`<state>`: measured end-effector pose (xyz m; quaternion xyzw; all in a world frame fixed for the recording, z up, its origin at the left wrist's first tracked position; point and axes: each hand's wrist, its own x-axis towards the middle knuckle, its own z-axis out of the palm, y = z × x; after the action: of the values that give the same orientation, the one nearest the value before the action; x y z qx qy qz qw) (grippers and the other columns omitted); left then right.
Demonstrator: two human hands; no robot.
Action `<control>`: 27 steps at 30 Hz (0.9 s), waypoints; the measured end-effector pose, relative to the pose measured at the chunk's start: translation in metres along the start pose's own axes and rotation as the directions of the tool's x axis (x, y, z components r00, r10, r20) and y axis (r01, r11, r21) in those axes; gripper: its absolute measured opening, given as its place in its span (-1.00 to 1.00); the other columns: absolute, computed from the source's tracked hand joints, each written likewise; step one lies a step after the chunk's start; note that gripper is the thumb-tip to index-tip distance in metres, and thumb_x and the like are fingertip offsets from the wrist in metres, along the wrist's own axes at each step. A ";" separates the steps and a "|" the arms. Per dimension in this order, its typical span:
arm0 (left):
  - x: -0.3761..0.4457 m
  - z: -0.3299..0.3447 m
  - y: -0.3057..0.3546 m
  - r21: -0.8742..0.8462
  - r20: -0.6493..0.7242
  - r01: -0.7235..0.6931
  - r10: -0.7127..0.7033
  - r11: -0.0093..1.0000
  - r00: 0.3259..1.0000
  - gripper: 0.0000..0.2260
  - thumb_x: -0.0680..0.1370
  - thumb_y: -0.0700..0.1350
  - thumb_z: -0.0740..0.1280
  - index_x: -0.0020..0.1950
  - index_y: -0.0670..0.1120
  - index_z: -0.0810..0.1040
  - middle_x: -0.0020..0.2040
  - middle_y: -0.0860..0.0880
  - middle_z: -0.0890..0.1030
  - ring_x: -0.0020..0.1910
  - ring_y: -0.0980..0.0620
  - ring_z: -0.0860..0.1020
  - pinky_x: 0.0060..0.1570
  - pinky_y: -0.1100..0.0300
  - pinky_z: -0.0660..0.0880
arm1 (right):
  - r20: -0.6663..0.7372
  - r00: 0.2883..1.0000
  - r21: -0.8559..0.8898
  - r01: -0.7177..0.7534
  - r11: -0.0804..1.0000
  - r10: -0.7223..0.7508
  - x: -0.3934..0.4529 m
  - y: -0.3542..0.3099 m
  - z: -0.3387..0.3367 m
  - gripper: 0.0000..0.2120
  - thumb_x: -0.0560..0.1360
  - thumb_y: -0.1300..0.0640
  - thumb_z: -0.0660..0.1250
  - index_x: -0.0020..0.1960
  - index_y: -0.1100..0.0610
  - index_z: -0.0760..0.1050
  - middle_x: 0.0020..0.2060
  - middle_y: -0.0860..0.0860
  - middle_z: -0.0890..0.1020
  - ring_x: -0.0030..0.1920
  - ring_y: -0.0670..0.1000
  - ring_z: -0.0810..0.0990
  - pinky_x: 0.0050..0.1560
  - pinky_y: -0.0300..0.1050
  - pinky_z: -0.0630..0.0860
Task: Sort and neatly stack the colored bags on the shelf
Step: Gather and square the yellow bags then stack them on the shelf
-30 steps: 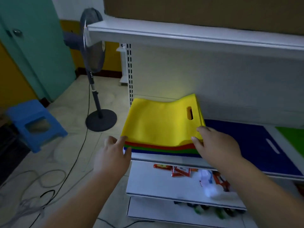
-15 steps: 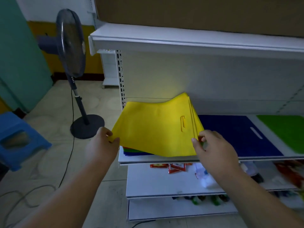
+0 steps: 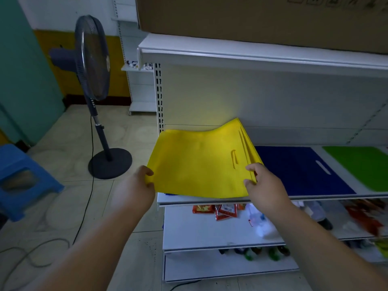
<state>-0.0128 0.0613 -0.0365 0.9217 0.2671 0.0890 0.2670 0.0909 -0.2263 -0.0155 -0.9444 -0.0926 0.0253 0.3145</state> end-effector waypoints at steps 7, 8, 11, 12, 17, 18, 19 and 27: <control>-0.004 0.004 -0.002 -0.321 0.229 0.146 -0.073 0.936 0.971 -0.70 0.54 -0.29 0.23 0.04 0.14 0.46 -0.14 -0.13 0.51 -0.41 -0.05 0.43 -0.42 0.16 0.36 | 0.128 0.991 0.120 0.025 0.992 -0.040 -0.010 0.013 -0.012 -0.67 0.63 0.07 0.22 0.38 -0.13 0.40 0.31 0.02 0.53 0.24 -0.01 0.51 0.09 -0.12 0.46; -0.008 0.006 -0.001 -0.287 0.181 0.109 -0.057 0.952 0.982 -0.69 0.54 -0.27 0.20 0.03 0.17 0.45 -0.21 -0.14 0.53 -0.43 -0.07 0.44 -0.45 0.14 0.36 | 0.067 0.995 0.065 0.068 0.996 -0.072 -0.013 0.017 -0.015 -0.65 0.63 0.06 0.21 0.40 -0.13 0.39 0.24 0.01 0.58 0.16 -0.01 0.55 0.01 -0.14 0.46; -0.026 0.018 0.010 -0.214 0.020 -0.006 0.011 0.977 1.000 -0.69 0.56 -0.17 0.17 0.09 0.26 0.42 -0.38 -0.12 0.54 -0.46 -0.12 0.52 -0.49 0.03 0.47 | -0.137 0.971 -0.080 0.188 0.979 -0.198 -0.028 0.028 -0.026 -0.62 0.63 0.02 0.17 0.43 -0.16 0.35 -0.28 0.03 0.64 -0.29 -0.01 0.56 -0.30 -0.05 0.45; -0.033 0.022 0.019 -0.231 -0.028 -0.041 0.035 0.972 0.999 -0.69 0.57 -0.16 0.17 0.12 0.27 0.42 -0.40 -0.11 0.53 -0.47 -0.10 0.51 -0.48 0.02 0.48 | -0.195 0.956 -0.094 0.203 0.975 -0.218 -0.032 0.035 -0.030 -0.62 0.63 0.02 0.16 0.44 -0.16 0.35 -0.41 0.02 0.56 -0.39 -0.03 0.50 -0.36 -0.05 0.42; -0.059 0.047 0.087 -0.364 -0.120 -0.152 0.116 0.919 0.986 -0.72 0.63 -0.17 0.17 0.23 0.17 0.47 -0.47 -0.08 0.47 -0.51 -0.06 0.44 -0.54 0.03 0.35 | -0.337 0.924 -0.148 0.137 0.979 -0.180 -0.045 0.081 -0.076 -0.60 0.64 -0.01 0.10 0.47 -0.16 0.30 -0.39 -0.08 0.53 -0.36 -0.03 0.50 -0.37 -0.07 0.38; -0.062 0.056 0.103 -0.358 -0.129 -0.180 0.143 0.916 0.981 -0.71 0.63 -0.14 0.18 0.25 0.20 0.47 -0.49 -0.06 0.46 -0.51 -0.07 0.45 -0.55 0.01 0.35 | -0.367 0.914 -0.155 0.126 0.980 -0.175 -0.048 0.096 -0.088 -0.60 0.64 -0.01 0.10 0.48 -0.14 0.30 -0.36 -0.05 0.56 -0.35 0.00 0.50 -0.37 -0.07 0.36; -0.065 0.068 0.119 -0.348 -0.130 -0.210 0.175 0.914 0.976 -0.71 0.63 -0.12 0.19 0.27 0.21 0.45 -0.51 -0.04 0.44 -0.52 -0.07 0.44 -0.56 0.03 0.32 | -0.395 0.904 -0.164 0.106 0.981 -0.163 -0.051 0.112 -0.100 -0.59 0.64 -0.01 0.10 0.48 -0.13 0.31 -0.32 0.00 0.60 -0.34 0.03 0.51 -0.36 -0.07 0.37; -0.115 0.191 0.307 -0.375 -0.025 -0.404 0.426 0.834 0.904 -0.69 0.63 -0.09 0.20 0.34 0.20 0.43 -0.48 -0.08 0.46 -0.50 -0.14 0.44 -0.55 0.00 0.35 | -0.545 0.839 -0.176 -0.098 0.979 -0.014 -0.092 0.295 -0.234 -0.56 0.62 -0.05 0.10 0.50 -0.08 0.30 -0.29 0.14 0.63 -0.39 0.12 0.50 -0.42 0.06 0.48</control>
<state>0.0857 -0.3052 -0.0335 0.8922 0.0312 0.1662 0.4187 0.0725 -0.6134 -0.0062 -0.9409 0.0191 -0.2457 0.2323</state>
